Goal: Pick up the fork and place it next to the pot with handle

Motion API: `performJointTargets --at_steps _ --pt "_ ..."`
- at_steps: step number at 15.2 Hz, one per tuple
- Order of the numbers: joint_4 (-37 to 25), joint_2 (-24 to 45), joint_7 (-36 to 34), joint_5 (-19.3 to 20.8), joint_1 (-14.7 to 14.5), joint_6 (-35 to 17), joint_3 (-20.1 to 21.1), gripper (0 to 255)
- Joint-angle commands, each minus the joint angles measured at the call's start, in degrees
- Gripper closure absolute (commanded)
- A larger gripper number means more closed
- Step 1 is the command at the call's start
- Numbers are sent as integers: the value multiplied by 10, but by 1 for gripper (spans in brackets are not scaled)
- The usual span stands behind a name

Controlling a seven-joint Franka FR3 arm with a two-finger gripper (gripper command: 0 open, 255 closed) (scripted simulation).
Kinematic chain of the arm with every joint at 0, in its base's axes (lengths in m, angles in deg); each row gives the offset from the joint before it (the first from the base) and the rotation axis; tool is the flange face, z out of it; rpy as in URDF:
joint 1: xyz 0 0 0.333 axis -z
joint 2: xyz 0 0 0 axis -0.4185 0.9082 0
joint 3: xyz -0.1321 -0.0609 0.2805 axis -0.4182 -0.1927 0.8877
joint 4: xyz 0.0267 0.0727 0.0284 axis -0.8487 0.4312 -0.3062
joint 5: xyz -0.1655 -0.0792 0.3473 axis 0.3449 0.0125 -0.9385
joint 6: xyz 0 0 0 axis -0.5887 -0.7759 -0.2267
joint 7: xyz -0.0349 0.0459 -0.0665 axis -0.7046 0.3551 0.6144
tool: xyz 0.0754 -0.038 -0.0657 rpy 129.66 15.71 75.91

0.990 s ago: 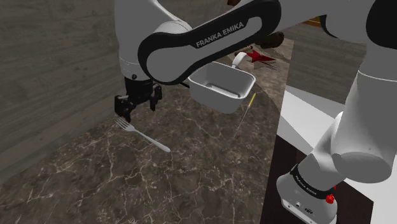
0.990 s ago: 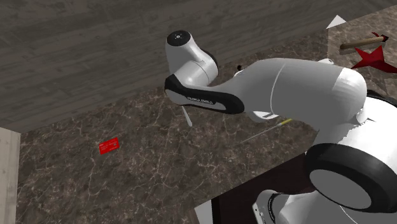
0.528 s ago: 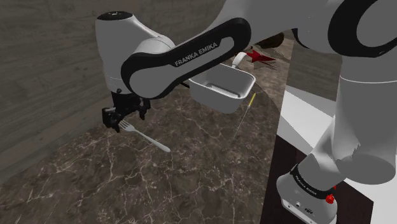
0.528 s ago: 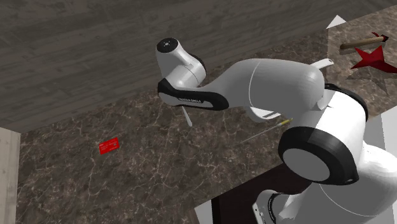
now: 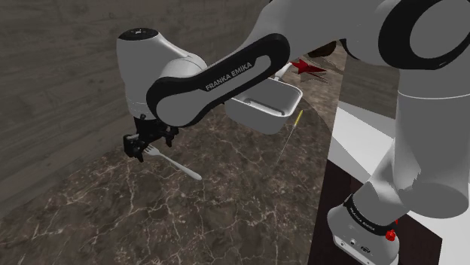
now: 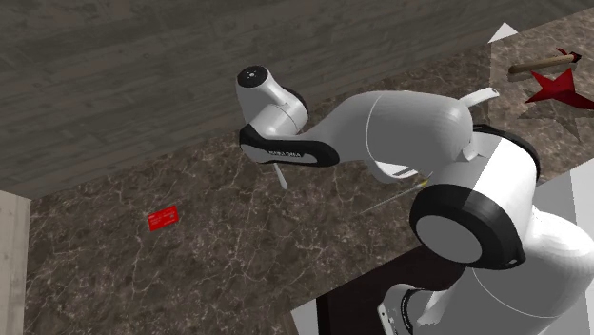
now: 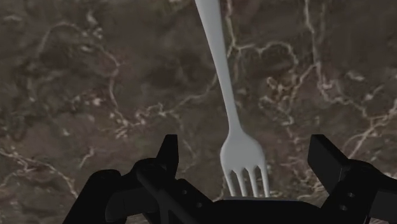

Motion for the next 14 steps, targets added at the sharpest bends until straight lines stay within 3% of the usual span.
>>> performJointTargets --at_steps 1,3,4,14 --pt "0 0 0 0 0 0 0 0" --pt "0 0 0 0 0 0 0 0" --pt "0 0 0 0 0 0 0 255" --pt "-2 -4 2 -2 1 5 1 255"
